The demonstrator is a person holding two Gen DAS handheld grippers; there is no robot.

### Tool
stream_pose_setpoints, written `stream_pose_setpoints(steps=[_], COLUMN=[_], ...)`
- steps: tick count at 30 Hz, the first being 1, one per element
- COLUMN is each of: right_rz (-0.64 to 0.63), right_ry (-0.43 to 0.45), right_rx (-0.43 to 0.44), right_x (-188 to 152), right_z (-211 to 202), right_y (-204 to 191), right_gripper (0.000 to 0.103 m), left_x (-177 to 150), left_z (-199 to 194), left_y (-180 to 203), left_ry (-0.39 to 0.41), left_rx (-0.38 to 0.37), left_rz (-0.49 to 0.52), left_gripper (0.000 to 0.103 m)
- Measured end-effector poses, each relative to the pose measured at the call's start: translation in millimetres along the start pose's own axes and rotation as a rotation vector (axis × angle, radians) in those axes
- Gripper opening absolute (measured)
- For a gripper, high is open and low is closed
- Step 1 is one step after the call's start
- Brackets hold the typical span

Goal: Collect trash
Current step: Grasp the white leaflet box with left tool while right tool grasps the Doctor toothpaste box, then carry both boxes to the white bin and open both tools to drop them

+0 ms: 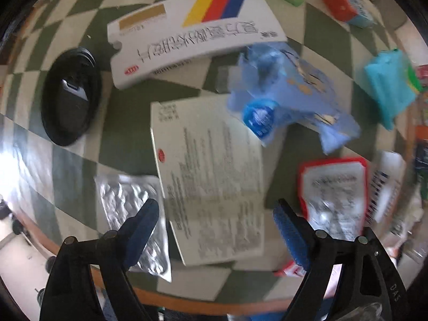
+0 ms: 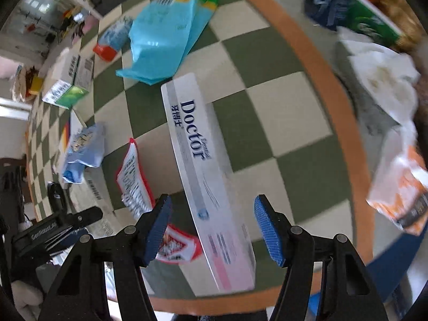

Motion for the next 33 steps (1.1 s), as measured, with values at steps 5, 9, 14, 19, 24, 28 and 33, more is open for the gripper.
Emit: stream_pose_setpoints(steps=[5,9,14,19,24,28,33], right_rz=[-0.052,-0.046,-0.102,-0.155,-0.138,-0.136,-0.180], right_ry=[-0.054,-0.077,-0.085,-0.036,0.054,0.128,0.163], right_rx=[-0.056,-0.048,-0.130,-0.138,-0.088,-0.022,0.063], right_x=[-4.0,-1.1,-0.1,-9.1,-23.1,-44.7,-105.2], right_z=[12.8,20.7,40.7,31.6,4.8,-31.7,-78.2], right_y=[2.6,10.6,11.9,5.9,3.0,-6.9,-61.5], right_gripper=[0.042,0.042,0.041,0.036,0.036,0.036,0.036], left_x=[-7.4,-10.4,-13.1,-33.6,-58.0,-86.6,-120.0], left_z=[-13.3,-16.3,-30.0,-70.0,-119.8,-128.4,-140.7], left_y=[-3.5,-7.6,-8.7,-26.5,-62.2,-62.5,-98.8], left_ry=[0.086,0.093,0.134,0.231,0.338,0.403,0.481], left_rx=[0.083,0.114,0.123,0.122,0.101,0.066,-0.011], left_rz=[0.103,0.141,0.166,0.195,0.211,0.220,0.231], left_gripper=[0.073,0.072,0.072,0.072,0.072,0.072,0.072])
Point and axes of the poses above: each gripper's, at about its wrist camera, not at the fingertips, and z roughly the way its jaws point, y to its right, x to its top, the point moved 3 cm from there along z, roughly the way its jaws point, and after that the axes turned 12 degrees about x, right-handed, at the moved point
